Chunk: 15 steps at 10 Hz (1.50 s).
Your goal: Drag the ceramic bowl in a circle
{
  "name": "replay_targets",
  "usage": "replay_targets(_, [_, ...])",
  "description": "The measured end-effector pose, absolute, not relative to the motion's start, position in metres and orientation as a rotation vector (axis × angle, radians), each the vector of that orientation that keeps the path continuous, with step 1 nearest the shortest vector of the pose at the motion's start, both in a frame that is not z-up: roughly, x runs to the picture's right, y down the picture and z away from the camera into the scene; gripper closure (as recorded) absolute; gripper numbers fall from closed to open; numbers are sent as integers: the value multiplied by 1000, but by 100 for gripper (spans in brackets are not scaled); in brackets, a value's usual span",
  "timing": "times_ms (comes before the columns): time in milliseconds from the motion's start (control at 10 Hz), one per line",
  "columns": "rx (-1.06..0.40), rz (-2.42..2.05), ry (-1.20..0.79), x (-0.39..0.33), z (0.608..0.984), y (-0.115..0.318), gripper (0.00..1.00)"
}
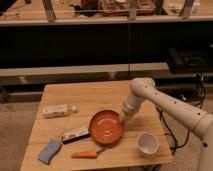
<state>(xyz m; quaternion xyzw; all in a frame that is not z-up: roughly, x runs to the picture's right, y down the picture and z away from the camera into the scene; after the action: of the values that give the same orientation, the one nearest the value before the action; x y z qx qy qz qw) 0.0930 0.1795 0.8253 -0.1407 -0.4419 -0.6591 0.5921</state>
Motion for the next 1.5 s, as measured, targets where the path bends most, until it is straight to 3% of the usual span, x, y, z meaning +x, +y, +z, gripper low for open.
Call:
replay_targets(200, [-278, -1534, -1068, 68, 846, 171, 98])
replay_targets(700, [-204, -1422, -985, 75, 896, 99, 98])
replay_targets(1000, [-200, -1312, -881, 117, 901, 74, 98])
replay_targets(1500, [-254, -1183, -739, 197, 875, 85, 98])
